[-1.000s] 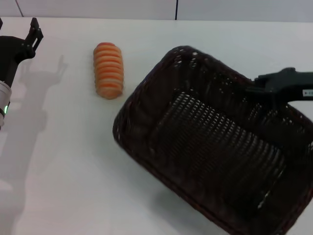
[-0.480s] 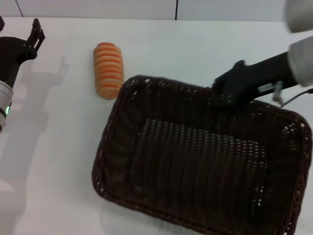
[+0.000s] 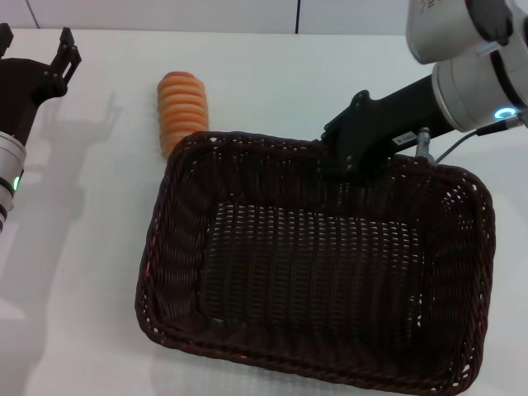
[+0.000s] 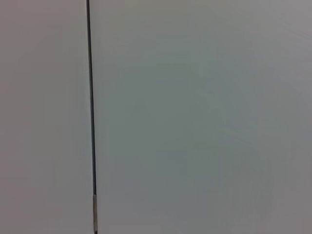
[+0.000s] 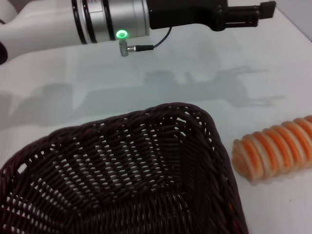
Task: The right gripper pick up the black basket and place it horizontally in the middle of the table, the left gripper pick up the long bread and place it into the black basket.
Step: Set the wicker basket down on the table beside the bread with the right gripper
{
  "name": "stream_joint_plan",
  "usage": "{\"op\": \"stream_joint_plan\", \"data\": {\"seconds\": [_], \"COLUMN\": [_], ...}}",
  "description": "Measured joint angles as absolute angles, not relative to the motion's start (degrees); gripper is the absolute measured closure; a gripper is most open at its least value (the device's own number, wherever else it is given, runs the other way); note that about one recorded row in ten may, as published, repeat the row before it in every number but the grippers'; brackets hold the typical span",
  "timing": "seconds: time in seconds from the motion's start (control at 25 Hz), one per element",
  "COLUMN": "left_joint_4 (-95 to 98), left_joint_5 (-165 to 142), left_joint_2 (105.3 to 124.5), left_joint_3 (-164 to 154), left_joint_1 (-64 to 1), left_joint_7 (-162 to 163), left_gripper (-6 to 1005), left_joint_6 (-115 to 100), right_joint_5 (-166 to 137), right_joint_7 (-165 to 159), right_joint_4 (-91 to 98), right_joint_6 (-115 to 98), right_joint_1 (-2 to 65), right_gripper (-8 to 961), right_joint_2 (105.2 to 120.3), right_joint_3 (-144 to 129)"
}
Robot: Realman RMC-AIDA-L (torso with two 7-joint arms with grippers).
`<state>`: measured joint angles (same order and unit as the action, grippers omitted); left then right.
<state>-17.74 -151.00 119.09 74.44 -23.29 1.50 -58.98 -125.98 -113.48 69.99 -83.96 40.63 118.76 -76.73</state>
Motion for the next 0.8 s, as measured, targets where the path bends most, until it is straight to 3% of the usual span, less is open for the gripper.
{"op": "stream_joint_plan", "data": {"seconds": [0.52,0.8], "left_joint_4": [-17.8,-17.8], "left_joint_5": [-151.0,-151.0], "left_joint_2": [119.09,119.09], "left_joint_3": [74.0,74.0], "left_joint_1": [-23.6,-23.6], "left_joint_7": [1.5,1.5], "left_gripper": [151,150], "left_joint_6": [-59.0,-58.9], "right_joint_5": [-126.7,-126.7], "right_joint_7": [-111.2,-110.6], "right_joint_4": [66.0,67.6], "right_joint_6": [-77.4,-76.2], "right_joint_1": [43.8,42.4], "right_gripper": [769,767], "right_joint_2": [118.76,118.9], "right_joint_3": [-83.4,-85.4]}}
